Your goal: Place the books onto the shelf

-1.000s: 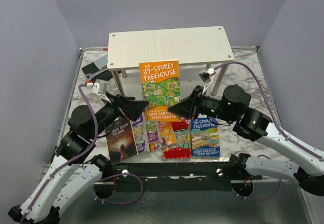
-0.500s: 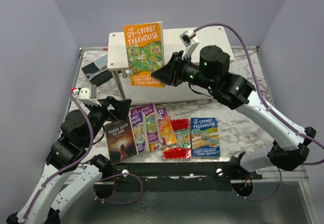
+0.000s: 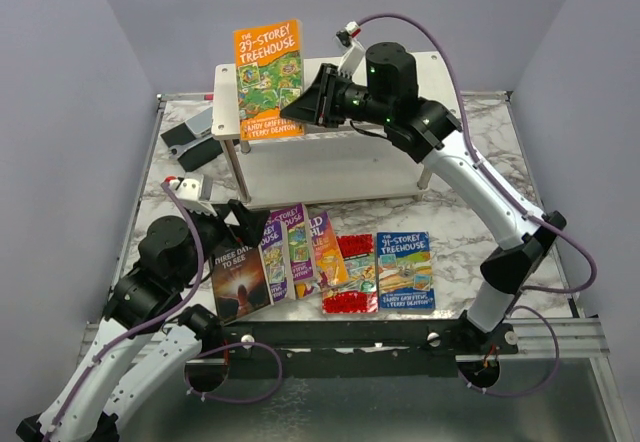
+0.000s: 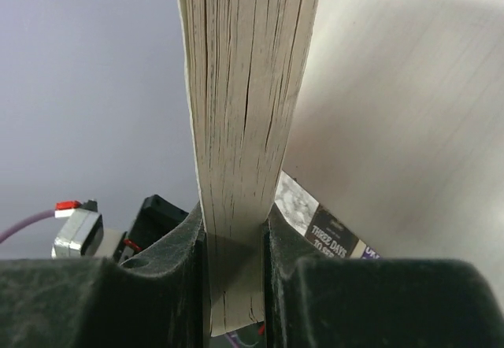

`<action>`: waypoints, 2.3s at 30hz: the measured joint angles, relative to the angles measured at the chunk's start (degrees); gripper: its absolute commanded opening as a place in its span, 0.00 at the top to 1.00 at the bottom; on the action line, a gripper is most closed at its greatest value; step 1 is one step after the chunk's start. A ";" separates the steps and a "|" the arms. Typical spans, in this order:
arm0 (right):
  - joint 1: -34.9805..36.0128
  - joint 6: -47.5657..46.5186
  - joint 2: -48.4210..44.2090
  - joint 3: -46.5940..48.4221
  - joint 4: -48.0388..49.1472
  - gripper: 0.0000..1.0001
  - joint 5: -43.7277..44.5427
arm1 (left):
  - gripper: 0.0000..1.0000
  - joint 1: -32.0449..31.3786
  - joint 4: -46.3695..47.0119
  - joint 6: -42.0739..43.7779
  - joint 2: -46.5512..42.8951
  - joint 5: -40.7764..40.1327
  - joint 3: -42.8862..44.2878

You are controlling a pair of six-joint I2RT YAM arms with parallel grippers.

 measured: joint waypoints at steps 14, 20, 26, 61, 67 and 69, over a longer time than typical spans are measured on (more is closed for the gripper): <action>-4.00 12.50 8.17 6.58 0.26 0.88 -9.18 | 0.01 0.00 1.77 0.11 0.28 2.71 -1.53; -4.72 14.10 8.26 6.58 0.33 0.74 -9.46 | 0.01 0.00 2.12 0.11 0.02 2.73 -1.88; -4.74 13.81 9.31 6.84 -0.20 0.61 -9.35 | 0.01 0.00 2.14 0.09 -0.52 2.73 -1.95; -4.68 -5.09 -0.79 2.03 -8.46 0.35 11.65 | 0.22 0.00 2.01 0.13 11.06 -7.67 10.36; -4.70 -7.78 -6.58 -2.32 -8.41 0.55 13.79 | 0.54 0.00 2.16 -0.37 16.35 -7.87 14.49; -4.70 -8.39 -7.41 -2.89 -8.44 0.67 13.99 | 0.61 0.00 2.19 -0.52 17.92 -7.87 15.47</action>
